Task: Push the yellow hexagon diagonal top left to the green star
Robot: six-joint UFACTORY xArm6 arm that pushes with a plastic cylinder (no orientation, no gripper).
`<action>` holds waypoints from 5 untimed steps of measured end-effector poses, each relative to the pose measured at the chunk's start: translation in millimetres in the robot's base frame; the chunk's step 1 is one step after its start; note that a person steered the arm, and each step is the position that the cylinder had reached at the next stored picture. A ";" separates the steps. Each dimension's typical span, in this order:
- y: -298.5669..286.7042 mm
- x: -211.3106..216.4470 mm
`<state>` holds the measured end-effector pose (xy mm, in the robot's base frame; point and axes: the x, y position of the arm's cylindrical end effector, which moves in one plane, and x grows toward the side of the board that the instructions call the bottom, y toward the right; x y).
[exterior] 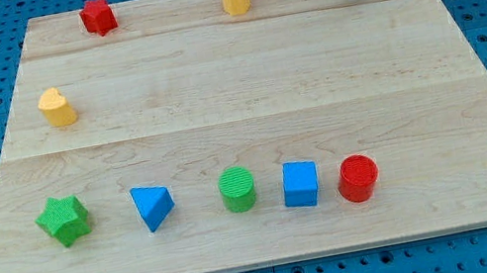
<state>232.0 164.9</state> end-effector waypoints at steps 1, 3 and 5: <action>-52.4 -36.6; -164.3 -22.9; -198.5 39.2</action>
<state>271.2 -33.5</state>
